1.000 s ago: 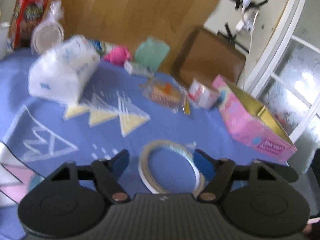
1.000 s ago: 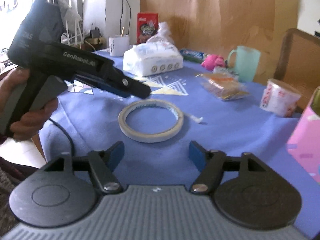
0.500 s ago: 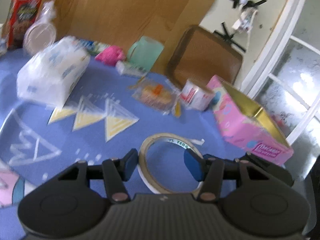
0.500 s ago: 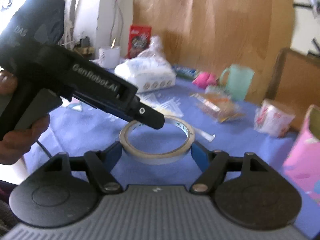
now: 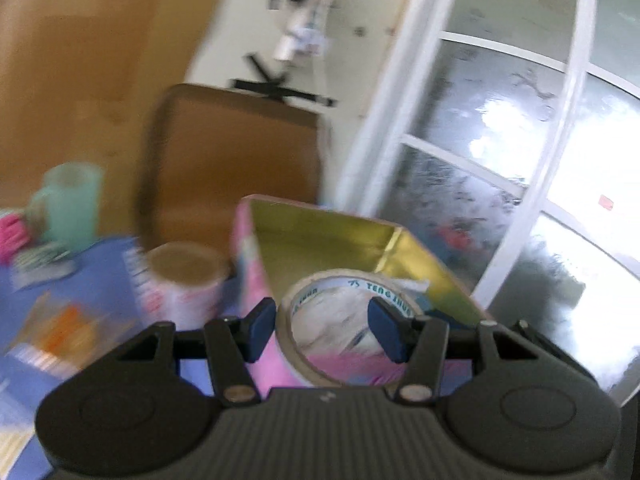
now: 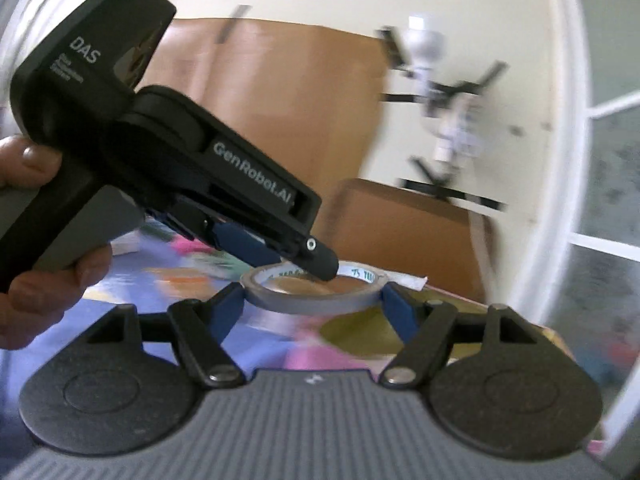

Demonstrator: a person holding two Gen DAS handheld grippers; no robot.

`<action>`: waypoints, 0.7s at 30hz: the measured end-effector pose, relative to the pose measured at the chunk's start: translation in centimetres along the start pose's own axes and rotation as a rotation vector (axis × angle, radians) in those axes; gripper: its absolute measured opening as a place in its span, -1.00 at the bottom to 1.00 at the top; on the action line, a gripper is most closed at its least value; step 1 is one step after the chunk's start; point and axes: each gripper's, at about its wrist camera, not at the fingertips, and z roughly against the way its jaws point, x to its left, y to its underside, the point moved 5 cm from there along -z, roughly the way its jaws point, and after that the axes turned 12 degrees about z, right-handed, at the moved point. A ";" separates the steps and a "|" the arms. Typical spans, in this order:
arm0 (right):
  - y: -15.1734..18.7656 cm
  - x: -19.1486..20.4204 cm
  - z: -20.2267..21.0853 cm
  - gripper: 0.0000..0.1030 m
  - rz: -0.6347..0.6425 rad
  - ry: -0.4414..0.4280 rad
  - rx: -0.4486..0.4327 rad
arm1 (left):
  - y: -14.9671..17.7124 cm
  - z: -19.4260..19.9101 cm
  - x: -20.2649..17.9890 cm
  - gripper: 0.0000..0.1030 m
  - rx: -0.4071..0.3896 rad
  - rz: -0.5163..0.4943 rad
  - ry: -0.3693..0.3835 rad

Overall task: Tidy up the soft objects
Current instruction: 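Lift the tape roll with the left tool and drop it into the tin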

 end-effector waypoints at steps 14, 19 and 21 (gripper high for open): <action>7.0 -5.6 -6.8 0.52 -0.159 0.241 0.181 | 1.2 -3.9 2.2 0.30 0.024 0.057 -0.122; 5.7 -4.5 -4.5 0.52 -0.217 0.238 0.144 | 2.1 -3.1 2.6 0.30 0.037 0.052 -0.154; 5.3 -3.9 -3.3 0.52 -0.245 0.234 0.133 | 2.5 -2.5 2.7 0.30 0.044 0.048 -0.164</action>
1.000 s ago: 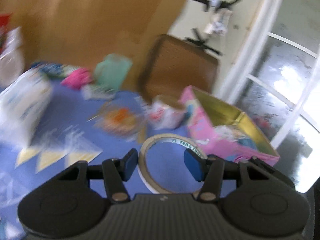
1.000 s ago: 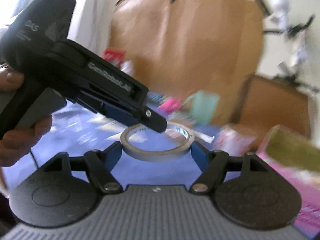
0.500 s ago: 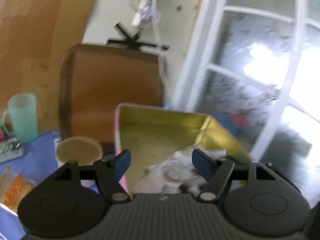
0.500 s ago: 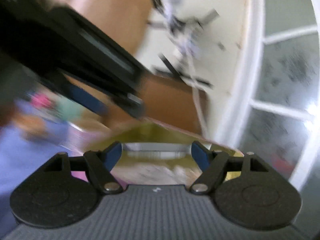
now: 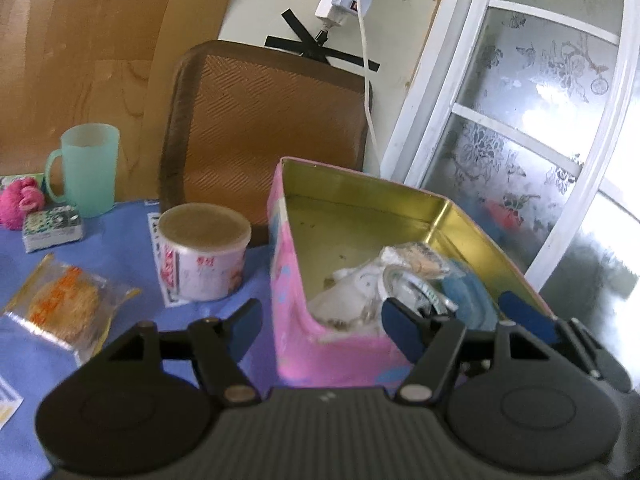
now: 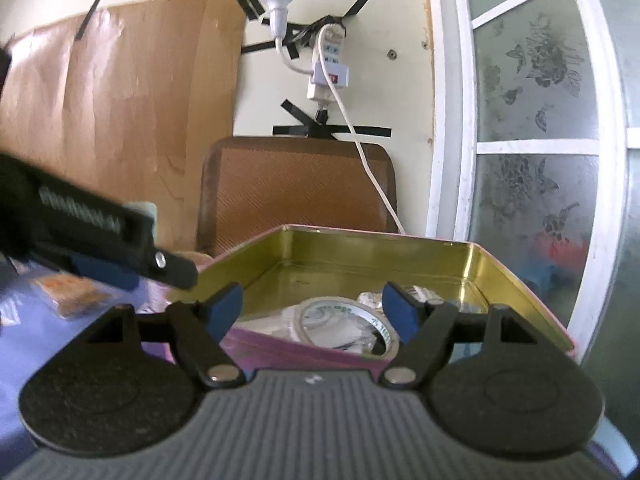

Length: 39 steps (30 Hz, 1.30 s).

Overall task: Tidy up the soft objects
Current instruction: 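Lift the tape roll with the left tool and drop it into the tin, then withdraw the left tool from the tin back over the table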

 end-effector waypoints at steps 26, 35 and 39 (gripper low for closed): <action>0.3 3.3 1.8 0.52 -0.230 -0.067 0.108 | 3.5 4.8 6.8 0.45 -0.047 -0.063 -0.228; -1.3 8.1 0.4 0.52 -0.164 -0.172 0.112 | 2.9 6.9 11.8 0.46 -0.077 -0.022 -0.327; -1.7 10.0 -0.1 0.52 -0.148 -0.211 0.117 | 2.5 8.0 14.0 0.50 -0.101 -0.020 -0.378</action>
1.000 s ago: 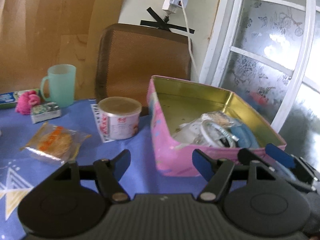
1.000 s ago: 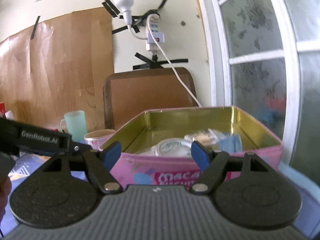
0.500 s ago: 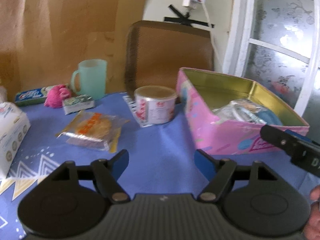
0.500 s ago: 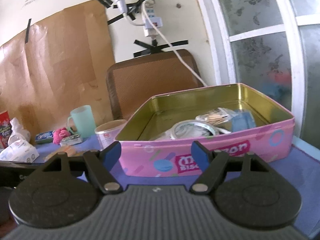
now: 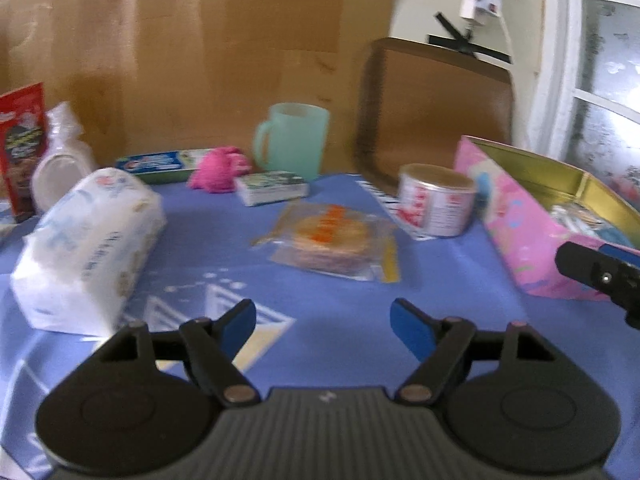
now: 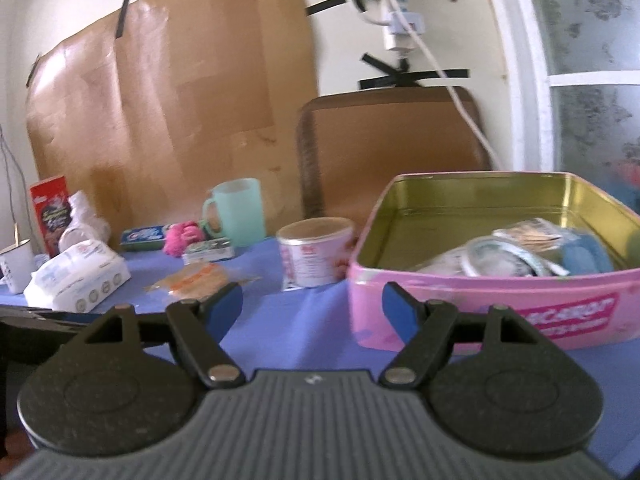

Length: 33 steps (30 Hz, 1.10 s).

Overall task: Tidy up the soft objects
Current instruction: 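Withdraw the left tool from the tin back over the table, then grasp the pink sock ball with the right tool and lift it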

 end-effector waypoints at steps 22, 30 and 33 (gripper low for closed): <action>-2.9 5.2 -5.8 0.34 0.116 -0.148 0.070 | -0.8 2.1 7.1 0.71 -0.142 0.224 0.086; -7.9 11.6 -14.3 -0.12 0.276 -0.351 0.165 | -1.2 3.1 9.9 0.77 -0.221 0.392 0.116; -8.9 15.0 -18.5 -0.12 0.348 -0.394 0.227 | -1.3 3.0 10.6 0.82 -0.217 0.430 0.131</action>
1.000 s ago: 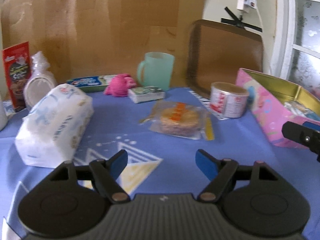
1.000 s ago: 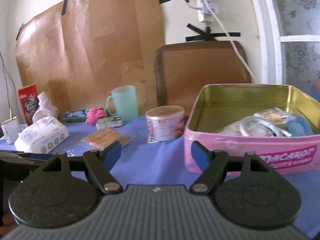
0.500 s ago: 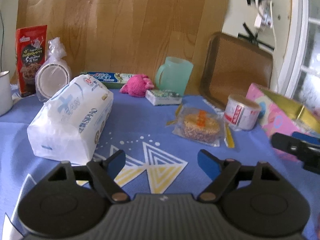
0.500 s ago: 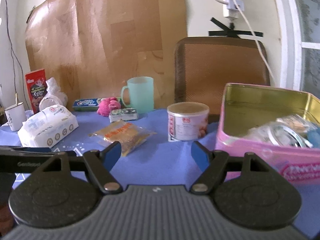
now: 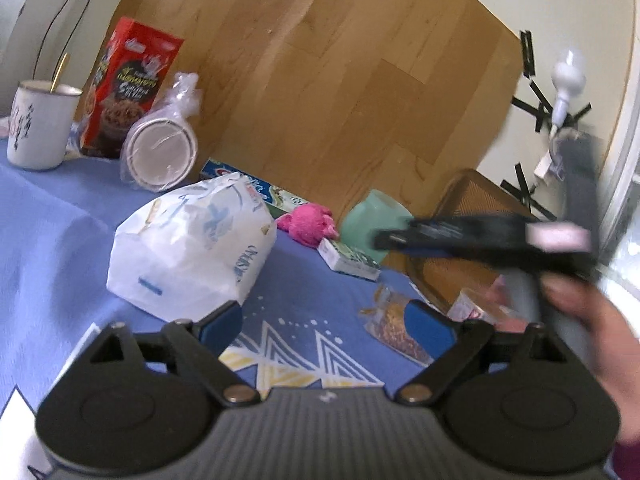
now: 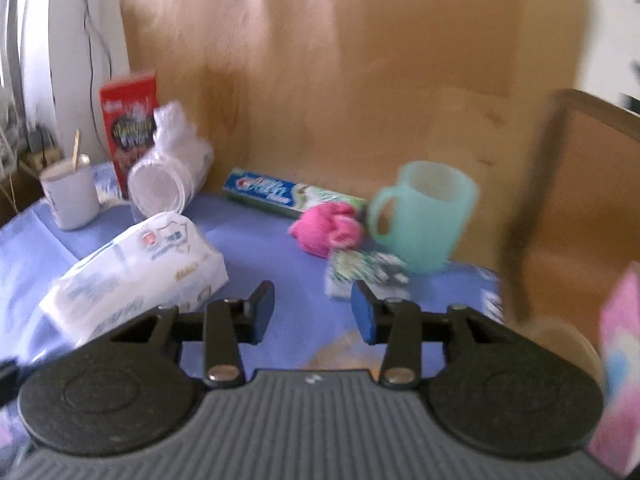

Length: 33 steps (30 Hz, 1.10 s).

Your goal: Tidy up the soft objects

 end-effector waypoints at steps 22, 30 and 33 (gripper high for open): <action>0.4 1.1 2.8 -0.84 0.116 0.044 -0.083 | -0.4 -0.5 2.4 0.88 0.059 0.191 0.081; 12.5 2.2 14.9 -0.83 -0.051 0.034 -0.061 | 0.2 -0.6 0.8 0.89 0.068 0.097 0.088; 15.6 2.5 16.0 -0.82 -0.106 0.081 -0.049 | 1.1 -1.0 -0.9 0.94 0.100 -0.006 0.111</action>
